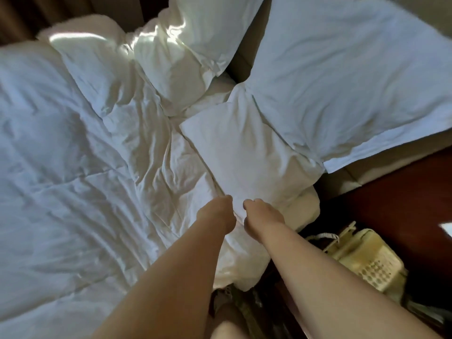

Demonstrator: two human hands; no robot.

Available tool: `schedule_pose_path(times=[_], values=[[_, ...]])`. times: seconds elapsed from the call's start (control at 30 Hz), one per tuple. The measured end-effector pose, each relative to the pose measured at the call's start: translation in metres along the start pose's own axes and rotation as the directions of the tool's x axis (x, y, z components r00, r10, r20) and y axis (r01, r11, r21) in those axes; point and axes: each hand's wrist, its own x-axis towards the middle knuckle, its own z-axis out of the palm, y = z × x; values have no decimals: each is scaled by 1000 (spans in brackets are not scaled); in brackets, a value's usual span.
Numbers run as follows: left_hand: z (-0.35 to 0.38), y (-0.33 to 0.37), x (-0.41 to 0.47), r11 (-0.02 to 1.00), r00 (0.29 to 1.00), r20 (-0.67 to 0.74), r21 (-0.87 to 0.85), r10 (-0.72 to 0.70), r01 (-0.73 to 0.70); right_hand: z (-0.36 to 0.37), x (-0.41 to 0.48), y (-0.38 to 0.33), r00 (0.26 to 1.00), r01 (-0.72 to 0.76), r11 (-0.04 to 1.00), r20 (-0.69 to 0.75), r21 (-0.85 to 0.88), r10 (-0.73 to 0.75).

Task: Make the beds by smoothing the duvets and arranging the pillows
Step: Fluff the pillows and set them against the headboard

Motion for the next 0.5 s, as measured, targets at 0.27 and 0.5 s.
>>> schedule_pose_path(times=[0.27,0.5], values=[[-47,-16,-160,975,936,-278,118,216,-190,-53,-159,-38,990,-15,999,-139,39,20],[-13,31,-268,898,867,-258,244,425,-367,-50,-284,-43,941,-161,978,-278,136,194]])
